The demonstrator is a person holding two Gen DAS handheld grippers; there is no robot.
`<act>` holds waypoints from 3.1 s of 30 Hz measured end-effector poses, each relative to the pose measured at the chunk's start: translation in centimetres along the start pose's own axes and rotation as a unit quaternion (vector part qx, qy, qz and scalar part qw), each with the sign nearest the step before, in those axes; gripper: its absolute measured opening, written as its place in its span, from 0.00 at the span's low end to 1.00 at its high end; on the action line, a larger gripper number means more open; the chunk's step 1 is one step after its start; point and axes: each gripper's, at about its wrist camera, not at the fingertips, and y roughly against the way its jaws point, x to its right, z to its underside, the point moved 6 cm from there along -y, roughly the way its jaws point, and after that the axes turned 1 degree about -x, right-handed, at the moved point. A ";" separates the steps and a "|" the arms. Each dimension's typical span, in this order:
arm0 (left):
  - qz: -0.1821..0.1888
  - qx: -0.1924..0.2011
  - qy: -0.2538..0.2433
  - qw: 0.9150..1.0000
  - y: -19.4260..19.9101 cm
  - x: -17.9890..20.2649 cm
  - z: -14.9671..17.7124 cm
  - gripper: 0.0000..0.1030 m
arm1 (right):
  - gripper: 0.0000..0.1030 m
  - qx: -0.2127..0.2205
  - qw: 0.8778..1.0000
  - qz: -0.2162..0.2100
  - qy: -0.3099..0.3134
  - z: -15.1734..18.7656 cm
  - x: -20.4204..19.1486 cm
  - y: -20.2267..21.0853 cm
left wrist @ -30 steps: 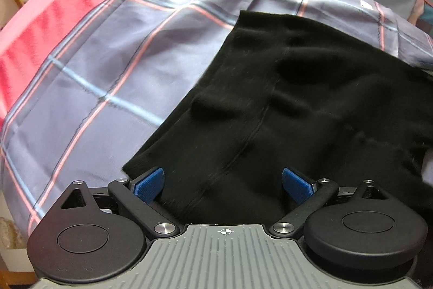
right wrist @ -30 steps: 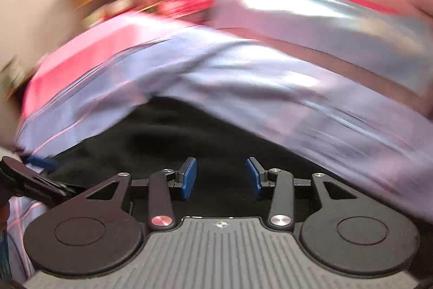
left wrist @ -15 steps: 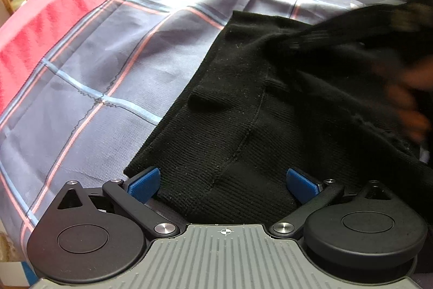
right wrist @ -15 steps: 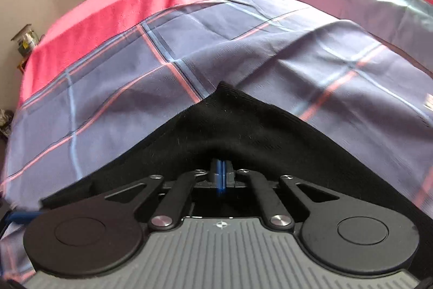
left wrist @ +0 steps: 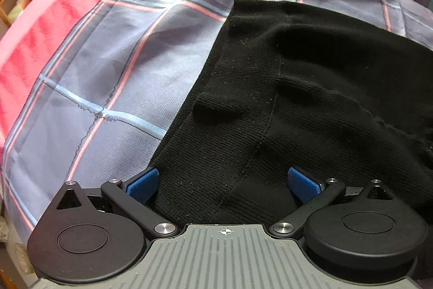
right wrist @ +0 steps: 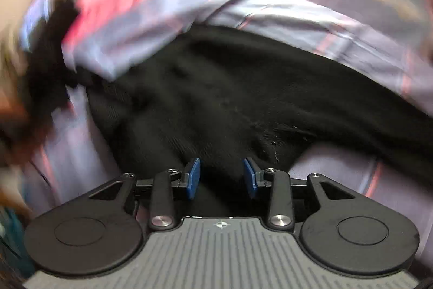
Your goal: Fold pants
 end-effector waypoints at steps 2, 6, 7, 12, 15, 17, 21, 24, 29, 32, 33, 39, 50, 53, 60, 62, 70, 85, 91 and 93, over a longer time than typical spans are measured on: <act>-0.003 -0.010 0.006 1.000 -0.1 0.0 -0.4 1.00 | 0.40 -0.006 1.000 0.001 -0.006 1.3 -0.3 0.5; -0.008 -0.026 0.013 1.000 -0.1 0.3 -0.8 1.00 | 0.38 -0.062 0.997 0.041 -0.008 5.5 0.5 0.1; -0.010 -0.029 0.010 0.999 -0.1 0.5 -1.0 1.00 | 0.39 -0.065 0.997 0.033 -0.019 5.7 0.6 0.9; -0.030 -0.030 -0.017 0.999 -0.3 1.4 -1.3 1.00 | 0.38 -0.035 0.996 0.041 -0.065 5.2 2.5 5.5; -0.042 -0.030 -0.024 0.998 -0.3 1.8 -1.5 1.00 | 0.61 0.005 0.989 0.130 -0.064 4.7 5.2 7.1; -0.046 -0.031 -0.027 0.998 -0.3 2.0 -1.6 1.00 | 0.59 -0.028 0.982 0.165 -0.085 6.4 7.1 6.6; -0.055 -0.031 -0.038 0.997 -0.3 2.5 -1.8 1.00 | 0.64 -0.058 0.983 0.149 -0.084 9.9 6.2 7.7; -0.058 -0.031 -0.043 0.997 -0.4 2.6 -1.9 1.00 | 0.62 -0.028 0.985 0.145 -0.094 10.2 5.9 10.4; -0.060 -0.029 -0.043 0.997 -0.2 2.7 -1.8 1.00 | 0.64 0.030 0.957 0.224 -0.182 9.4 10.4 12.7; -0.061 -0.027 -0.043 0.997 -0.2 2.7 -1.7 1.00 | 0.68 0.015 0.939 0.273 -0.209 11.3 12.9 13.1; -0.060 -0.027 -0.044 0.997 -0.2 2.7 -1.7 1.00 | 0.69 0.000 0.932 0.281 -0.228 12.4 13.6 13.1; -0.058 -0.030 -0.042 0.997 -0.3 2.6 -1.8 1.00 | 0.70 0.019 0.936 0.255 -0.244 14.0 13.1 15.2; -0.053 -0.037 -0.042 0.997 -0.5 2.4 -2.0 1.00 | 0.79 0.048 0.902 0.315 -0.290 14.9 18.1 17.5; -0.054 -0.042 -0.036 0.997 -0.7 2.3 -2.2 1.00 | 0.79 0.102 0.873 0.348 -0.328 15.7 19.9 20.7; -0.068 -0.040 -0.032 0.996 0.2 2.9 -2.2 1.00 | 0.72 0.138 0.748 0.432 -0.485 19.2 27.5 24.9; -0.054 -0.025 -0.029 0.998 1.1 3.4 -2.4 1.00 | 0.10 0.146 0.778 0.412 -0.451 18.5 27.3 24.6; -0.040 -0.022 -0.054 0.998 -0.1 6.2 -1.8 1.00 | 0.07 0.158 0.691 0.473 -0.523 23.6 28.9 30.4; -0.038 -0.015 -0.038 0.998 -0.2 6.2 -1.6 1.00 | 0.54 0.136 0.752 0.457 -0.455 18.8 26.7 23.8; -0.033 -0.014 -0.037 0.999 -0.1 6.0 -1.5 1.00 | 0.06 0.146 0.758 0.452 -0.446 20.0 27.6 26.2; -0.033 -0.014 -0.040 0.999 0.0 6.0 -1.5 1.00 | 0.06 0.170 0.746 0.422 -0.486 21.3 28.1 27.1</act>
